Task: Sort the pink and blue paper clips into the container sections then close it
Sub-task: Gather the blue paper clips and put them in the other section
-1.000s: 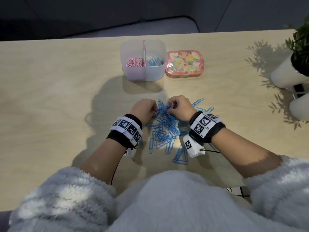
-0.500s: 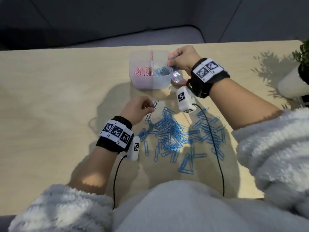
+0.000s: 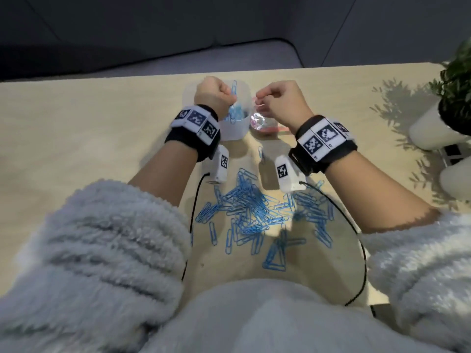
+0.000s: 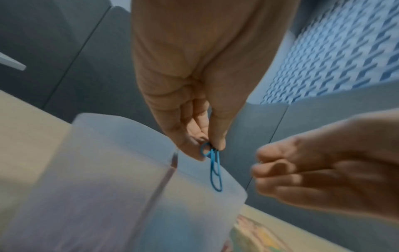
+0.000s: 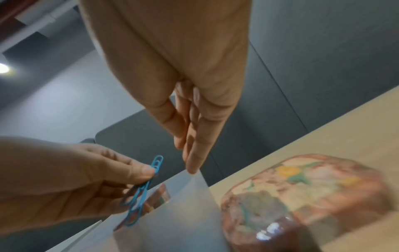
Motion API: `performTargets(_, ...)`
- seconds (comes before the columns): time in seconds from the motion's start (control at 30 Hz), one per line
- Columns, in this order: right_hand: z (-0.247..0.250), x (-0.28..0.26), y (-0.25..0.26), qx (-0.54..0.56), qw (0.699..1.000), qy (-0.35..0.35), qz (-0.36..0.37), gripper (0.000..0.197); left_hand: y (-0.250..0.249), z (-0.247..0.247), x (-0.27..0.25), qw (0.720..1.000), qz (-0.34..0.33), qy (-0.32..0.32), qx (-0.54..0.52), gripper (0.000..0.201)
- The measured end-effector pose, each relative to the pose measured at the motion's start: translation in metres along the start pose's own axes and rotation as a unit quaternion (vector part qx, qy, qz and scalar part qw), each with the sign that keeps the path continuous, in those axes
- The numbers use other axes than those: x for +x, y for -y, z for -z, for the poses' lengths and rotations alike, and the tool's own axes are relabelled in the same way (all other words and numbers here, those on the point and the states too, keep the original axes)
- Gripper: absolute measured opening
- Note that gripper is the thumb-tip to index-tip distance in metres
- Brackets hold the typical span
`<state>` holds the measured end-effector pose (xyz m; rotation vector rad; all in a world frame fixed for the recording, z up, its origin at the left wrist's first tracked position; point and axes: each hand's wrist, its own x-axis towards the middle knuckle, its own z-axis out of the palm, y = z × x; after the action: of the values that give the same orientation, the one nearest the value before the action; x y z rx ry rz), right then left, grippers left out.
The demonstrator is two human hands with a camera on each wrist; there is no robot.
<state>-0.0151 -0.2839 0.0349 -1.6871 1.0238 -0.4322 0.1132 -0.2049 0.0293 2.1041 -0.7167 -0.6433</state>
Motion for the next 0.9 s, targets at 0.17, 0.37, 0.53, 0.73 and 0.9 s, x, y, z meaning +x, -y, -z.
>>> performTargets(0.17, 0.040, -0.040, -0.043, -0.052, 0.998, 0.000, -0.021, 0.021, -0.015, -0.014, 0.008, 0.959, -0.054, 0.028, 0.277, 0.023)
performTargets(0.37, 0.095, -0.087, -0.114, -0.342, 0.930, -0.052, -0.127, 0.017, -0.014, -0.013, -0.016, 0.887, -0.247, -0.075, 0.384, 0.015)
performTargets(0.53, 0.099, -0.123, -0.146, -0.366, 0.911, -0.097, -0.163, 0.031, 0.016, -0.050, -0.071, 0.902, -0.230, 0.166, 0.326, 0.024)
performTargets(0.73, 0.053, -0.126, -0.132, -0.352, 0.929, -0.031, -0.110, 0.026, 0.057, -0.085, -0.084, 0.853, -0.241, 0.212, 0.412, 0.056)
performTargets(0.9, 0.024, -0.129, -0.121, -0.267, 0.957, 0.106, -0.027, 0.022, 0.072, -0.073, -0.120, 0.811, -0.369, 0.289, 0.351, 0.043)
